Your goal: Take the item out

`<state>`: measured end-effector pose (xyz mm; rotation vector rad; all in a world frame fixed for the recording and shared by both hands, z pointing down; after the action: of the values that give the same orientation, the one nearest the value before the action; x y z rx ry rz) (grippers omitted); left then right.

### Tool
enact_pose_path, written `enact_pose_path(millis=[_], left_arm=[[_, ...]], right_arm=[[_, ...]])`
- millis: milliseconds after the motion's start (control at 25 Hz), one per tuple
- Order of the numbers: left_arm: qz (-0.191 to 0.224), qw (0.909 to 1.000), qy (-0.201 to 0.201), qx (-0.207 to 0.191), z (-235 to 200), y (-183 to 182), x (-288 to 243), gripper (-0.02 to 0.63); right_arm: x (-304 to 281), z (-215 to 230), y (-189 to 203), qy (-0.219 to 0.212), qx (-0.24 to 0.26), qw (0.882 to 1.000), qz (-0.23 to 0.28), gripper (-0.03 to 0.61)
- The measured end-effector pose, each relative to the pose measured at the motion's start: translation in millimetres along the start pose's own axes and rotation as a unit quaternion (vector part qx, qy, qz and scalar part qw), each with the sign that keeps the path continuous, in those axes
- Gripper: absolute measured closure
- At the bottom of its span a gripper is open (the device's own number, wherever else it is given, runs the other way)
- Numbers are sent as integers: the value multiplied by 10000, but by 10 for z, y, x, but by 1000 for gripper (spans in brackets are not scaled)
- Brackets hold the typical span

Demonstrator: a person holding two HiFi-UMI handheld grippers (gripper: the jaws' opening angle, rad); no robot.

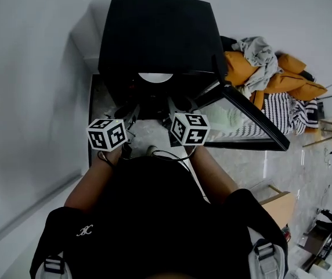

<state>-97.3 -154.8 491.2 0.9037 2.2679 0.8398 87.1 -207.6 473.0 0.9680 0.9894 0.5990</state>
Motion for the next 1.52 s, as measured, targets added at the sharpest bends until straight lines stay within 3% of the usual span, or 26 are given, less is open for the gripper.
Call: enact_pose_path(millis=[40,80,160,240,280,360,560,760,1000,1320,1520], left_arm=[[156,9988,82,465,-43,26,-4,604],[309,9959,132,843,-87,40,-9,603],[605,9876,173,1441,-183,50,-20,598],[853,9761,162,1991,-293,70,-34,532],[945,9702,149,2226,-344,82,-46,528],[1075,9615,115,2527,-428,93,-77,528],[1204,9582,13,2595,-510,44,-121,529],[1143,9584,-55,2615,-485,51,-123,529],[1284,9387,80,3199,-537,118,-149,529],[1337,9235,-156,3592,-653,97,-192,531],[1358,9249,-214,3544,-626,92,-176,553]], right_arm=[[-4,40,-28,-172,-858,9962,-6,465],[-15,79,-46,-357,-1744,9840,-6,465],[-67,153,-37,-633,-3392,9386,12,465],[-143,216,32,-680,-4556,8876,-24,465],[-180,242,78,-626,-4934,8675,-69,465],[-240,276,142,-494,-5392,8406,-130,465],[-327,317,140,-309,-6052,7954,3,465],[-415,338,129,-62,-6230,7822,-61,465],[-489,337,132,23,-6232,7820,-84,465],[-536,333,132,71,-6303,7762,-125,465],[-596,336,101,37,-6246,7803,-334,465]])
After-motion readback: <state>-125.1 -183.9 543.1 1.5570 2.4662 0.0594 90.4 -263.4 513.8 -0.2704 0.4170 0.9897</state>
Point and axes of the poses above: the fingertips, and each gripper's own axes: x backward along the fingers, z to its right, y out of its underside, the point moved 7 cm from there along x, backward along the fingers, and after that the axes turned 5 degrees about y, right-handed, at the moved point
